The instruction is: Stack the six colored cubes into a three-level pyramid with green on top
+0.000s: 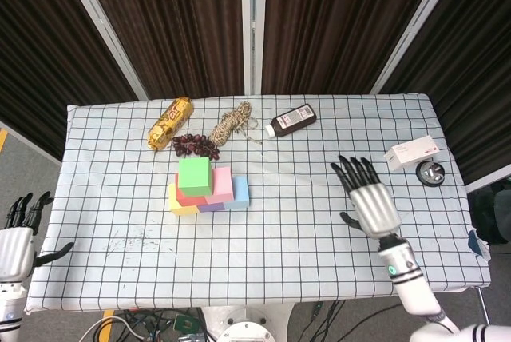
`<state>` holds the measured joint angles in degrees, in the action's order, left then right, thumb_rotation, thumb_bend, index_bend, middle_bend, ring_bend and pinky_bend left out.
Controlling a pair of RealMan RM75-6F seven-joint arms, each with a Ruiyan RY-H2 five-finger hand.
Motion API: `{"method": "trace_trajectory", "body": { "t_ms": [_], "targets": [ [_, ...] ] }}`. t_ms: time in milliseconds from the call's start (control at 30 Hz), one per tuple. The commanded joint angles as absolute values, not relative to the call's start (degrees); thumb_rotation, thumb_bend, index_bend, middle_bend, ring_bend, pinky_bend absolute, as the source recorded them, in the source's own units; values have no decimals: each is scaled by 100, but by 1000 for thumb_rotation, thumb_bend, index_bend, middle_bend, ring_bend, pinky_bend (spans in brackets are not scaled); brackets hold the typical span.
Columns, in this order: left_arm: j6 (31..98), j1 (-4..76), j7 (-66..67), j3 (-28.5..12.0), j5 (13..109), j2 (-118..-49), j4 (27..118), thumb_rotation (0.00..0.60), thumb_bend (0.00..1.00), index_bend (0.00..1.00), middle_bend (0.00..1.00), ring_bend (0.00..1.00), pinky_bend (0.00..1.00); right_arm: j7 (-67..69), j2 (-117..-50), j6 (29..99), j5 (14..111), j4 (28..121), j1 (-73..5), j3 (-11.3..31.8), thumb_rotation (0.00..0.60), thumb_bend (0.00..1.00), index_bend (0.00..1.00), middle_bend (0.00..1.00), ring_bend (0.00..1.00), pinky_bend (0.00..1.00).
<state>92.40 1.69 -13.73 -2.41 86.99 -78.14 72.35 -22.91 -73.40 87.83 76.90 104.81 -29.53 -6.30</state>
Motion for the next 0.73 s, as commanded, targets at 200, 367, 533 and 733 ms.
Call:
{"method": "trace_trajectory", "body": {
  "t_ms": [200,367,533,733],
  "targets": [
    [9521,-32,-911,-168,8801,-7603,7585,600,0,56,152,1,61,-1371,-7667,9704,8541,9320,-1593,-1169,600,97,0,0,0,0],
    [9395,-32,-850,9,8970,-7508,7572,600,0,57,153,0,54,-958,-7734,9599,8620,9001,-1332,-1129,600,96,0,0,0,0],
    [9367,-58,-756,59,9007,-7510,7554,600,0,86,153,0,54,-772,-7775,9452,8693,8851,-1200,-1035,600,96,0,0,0,0],
    [9432,-101,-600,61,9042,-7491,7553,600,0,111,153,0,54,-691,-7793,9263,8783,8778,-1117,-896,600,96,0,0,0,0]
  ]
}}
